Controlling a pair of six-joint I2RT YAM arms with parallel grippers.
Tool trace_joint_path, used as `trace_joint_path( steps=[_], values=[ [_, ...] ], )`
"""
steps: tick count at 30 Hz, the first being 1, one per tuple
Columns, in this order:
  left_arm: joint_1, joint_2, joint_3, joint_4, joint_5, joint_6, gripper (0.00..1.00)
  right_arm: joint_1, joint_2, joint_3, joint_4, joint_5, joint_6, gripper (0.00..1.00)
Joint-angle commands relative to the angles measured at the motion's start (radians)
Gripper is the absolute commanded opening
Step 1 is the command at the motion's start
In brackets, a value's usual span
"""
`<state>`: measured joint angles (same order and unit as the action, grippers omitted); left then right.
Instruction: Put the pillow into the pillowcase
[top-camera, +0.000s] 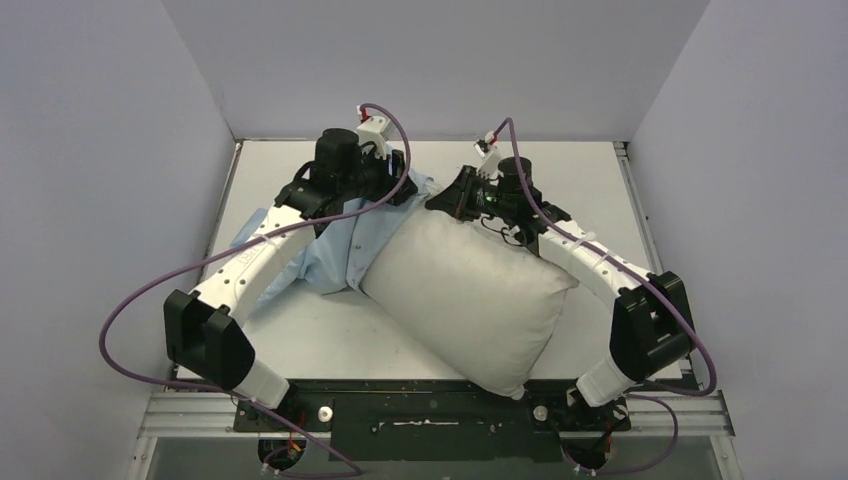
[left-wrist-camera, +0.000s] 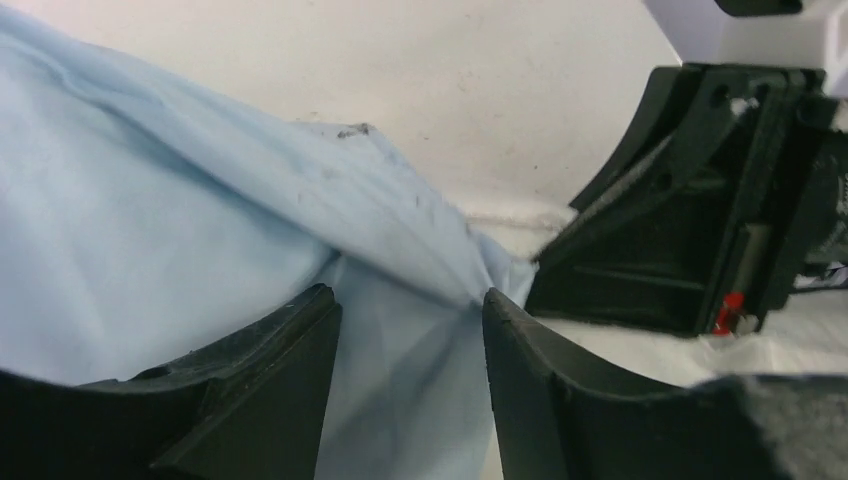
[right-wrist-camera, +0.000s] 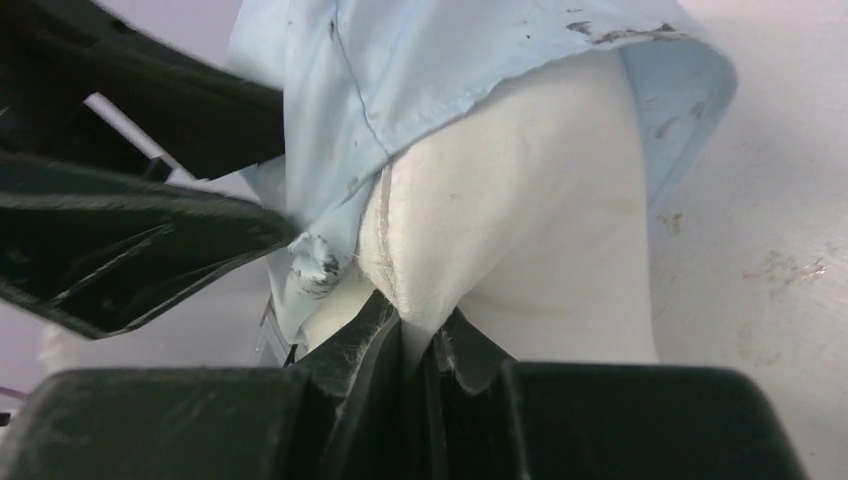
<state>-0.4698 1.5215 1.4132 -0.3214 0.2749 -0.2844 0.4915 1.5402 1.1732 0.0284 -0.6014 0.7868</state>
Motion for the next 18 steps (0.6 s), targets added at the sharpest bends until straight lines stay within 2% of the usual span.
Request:
trace_joint_path(
  steps=[1, 7, 14, 16, 18],
  values=[
    [-0.005, -0.075, 0.089, -0.141, -0.097, 0.165, 0.55, -0.03, 0.02, -0.045, 0.264, -0.039, 0.034, 0.03],
    [-0.043, -0.174, -0.084, -0.097, -0.209, 0.179, 0.57, -0.048, 0.032, -0.099, 0.317, -0.001, 0.048, 0.01],
    [-0.053, -0.15, -0.178, -0.023, -0.237, 0.205, 0.55, -0.053, 0.022, -0.115, 0.339, 0.027, 0.059, 0.0],
    [-0.055, -0.142, -0.181, -0.01, -0.226, 0.202, 0.51, -0.052, 0.02, -0.121, 0.348, 0.035, 0.066, 0.0],
    [-0.06, -0.139, -0.173, -0.006, -0.198, 0.199, 0.35, -0.054, 0.017, -0.139, 0.37, 0.051, 0.082, 0.0]
  ],
)
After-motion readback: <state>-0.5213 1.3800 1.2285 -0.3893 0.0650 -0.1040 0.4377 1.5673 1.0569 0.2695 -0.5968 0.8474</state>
